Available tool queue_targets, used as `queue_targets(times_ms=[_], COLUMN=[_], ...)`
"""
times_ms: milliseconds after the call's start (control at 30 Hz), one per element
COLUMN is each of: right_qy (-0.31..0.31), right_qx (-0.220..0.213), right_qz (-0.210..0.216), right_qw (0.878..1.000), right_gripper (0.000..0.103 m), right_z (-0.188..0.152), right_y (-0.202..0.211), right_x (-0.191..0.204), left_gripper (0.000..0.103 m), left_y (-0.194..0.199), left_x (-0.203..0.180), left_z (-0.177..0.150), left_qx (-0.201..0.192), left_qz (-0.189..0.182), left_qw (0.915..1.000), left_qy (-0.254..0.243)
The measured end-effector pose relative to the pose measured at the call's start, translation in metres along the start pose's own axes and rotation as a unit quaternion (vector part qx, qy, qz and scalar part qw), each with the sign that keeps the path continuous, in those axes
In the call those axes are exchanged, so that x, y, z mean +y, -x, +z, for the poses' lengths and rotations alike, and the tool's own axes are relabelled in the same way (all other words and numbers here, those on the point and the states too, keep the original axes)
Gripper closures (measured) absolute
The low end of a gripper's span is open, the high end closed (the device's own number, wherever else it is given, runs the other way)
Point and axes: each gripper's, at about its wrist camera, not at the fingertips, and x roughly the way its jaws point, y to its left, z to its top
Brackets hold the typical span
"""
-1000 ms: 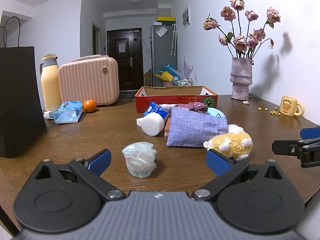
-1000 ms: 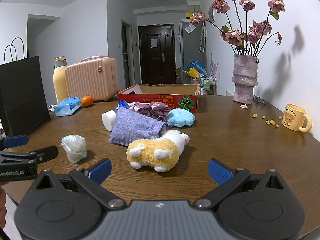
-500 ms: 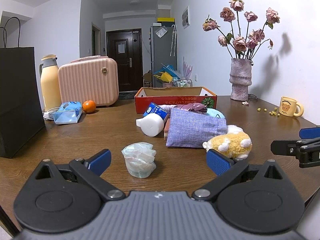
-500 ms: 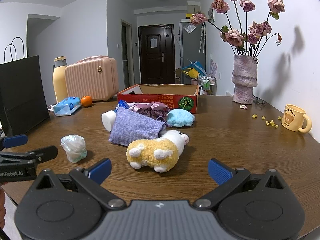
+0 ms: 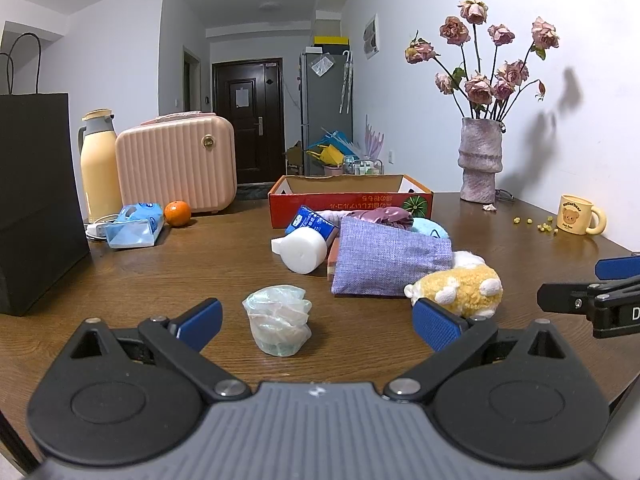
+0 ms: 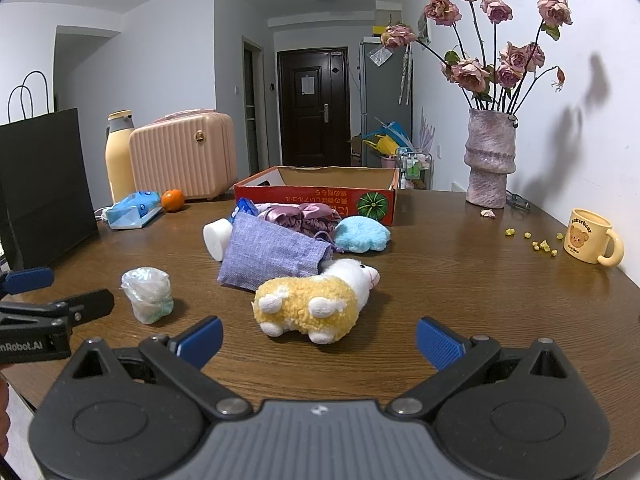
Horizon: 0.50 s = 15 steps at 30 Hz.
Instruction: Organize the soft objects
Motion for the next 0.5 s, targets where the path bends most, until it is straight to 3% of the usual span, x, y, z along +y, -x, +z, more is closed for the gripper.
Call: queue_targets(times_ms=[500], right_qy=[0.001], right_qx=[0.002], right_qz=[-0.001], right_qw=[1.000], right_gripper=[0.000], right_z=[-0.0004], right_y=[-0.0026], right_x=[0.0022], left_gripper=[0.000], left_y=[0.0007], left_x=[0.0013], left_z=[-0.0002], left_qx=[0.000], left_qz=[0.000], left_qw=[1.0000], left_qy=[0.001])
